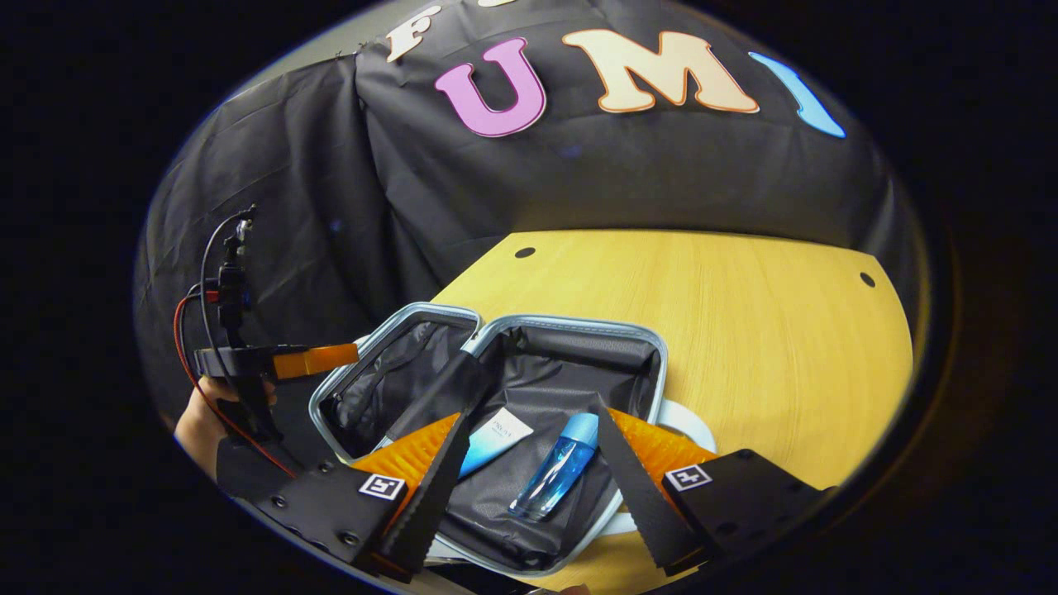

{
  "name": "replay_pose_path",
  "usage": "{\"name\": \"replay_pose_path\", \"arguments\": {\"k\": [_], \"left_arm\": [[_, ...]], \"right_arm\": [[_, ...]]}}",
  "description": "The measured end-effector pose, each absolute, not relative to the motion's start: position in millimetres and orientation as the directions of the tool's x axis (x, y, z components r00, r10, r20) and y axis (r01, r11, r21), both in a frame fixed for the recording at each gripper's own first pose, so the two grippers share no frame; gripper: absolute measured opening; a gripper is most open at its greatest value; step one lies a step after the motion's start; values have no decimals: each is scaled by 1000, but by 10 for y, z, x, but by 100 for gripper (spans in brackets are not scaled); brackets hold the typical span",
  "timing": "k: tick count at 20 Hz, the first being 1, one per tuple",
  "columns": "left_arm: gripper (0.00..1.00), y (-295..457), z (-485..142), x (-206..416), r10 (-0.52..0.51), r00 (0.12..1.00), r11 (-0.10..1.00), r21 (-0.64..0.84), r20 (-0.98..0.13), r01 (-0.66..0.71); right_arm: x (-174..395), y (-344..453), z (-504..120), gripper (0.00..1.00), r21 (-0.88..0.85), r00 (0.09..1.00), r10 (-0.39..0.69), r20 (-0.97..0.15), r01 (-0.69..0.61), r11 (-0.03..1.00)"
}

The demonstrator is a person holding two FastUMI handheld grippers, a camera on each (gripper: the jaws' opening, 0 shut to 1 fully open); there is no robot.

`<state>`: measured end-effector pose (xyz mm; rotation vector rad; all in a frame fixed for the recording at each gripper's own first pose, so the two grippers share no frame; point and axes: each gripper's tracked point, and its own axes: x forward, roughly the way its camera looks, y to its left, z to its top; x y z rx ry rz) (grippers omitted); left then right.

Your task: First open the suitcase, pack the skin care products into it, and then close the suitcase.

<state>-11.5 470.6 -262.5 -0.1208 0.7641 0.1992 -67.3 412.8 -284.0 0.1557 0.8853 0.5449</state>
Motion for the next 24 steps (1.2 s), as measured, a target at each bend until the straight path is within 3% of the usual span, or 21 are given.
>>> {"name": "replay_pose_path", "arguments": {"k": [8,14,16,18,21,24], "left_arm": [[93,5907,-2896,-133,283,632,914,3,-721,-406],[89,6184,-3387,-195,206,555,893,-77,-806,-442],[81,6091,-3551,-141,152,540,897,-113,-828,-427],[65,6049,-3626,-87,130,539,896,-134,-832,-423],[12,6052,-3697,-143,114,501,905,-119,-858,-409],[2,5987,-3465,-116,120,537,909,-125,-835,-397]], "right_arm": [[-463,4102,-2578,98,280,582,468,-665,-387,879],[-443,3966,-2579,98,240,606,416,-678,-352,905],[-443,3932,-2573,94,232,610,406,-680,-347,909],[-450,3886,-2552,98,225,617,400,-677,-344,911],[-440,3765,-2488,98,204,643,388,-660,-343,917],[-493,3670,-2497,98,209,647,388,-656,-339,917]]}}
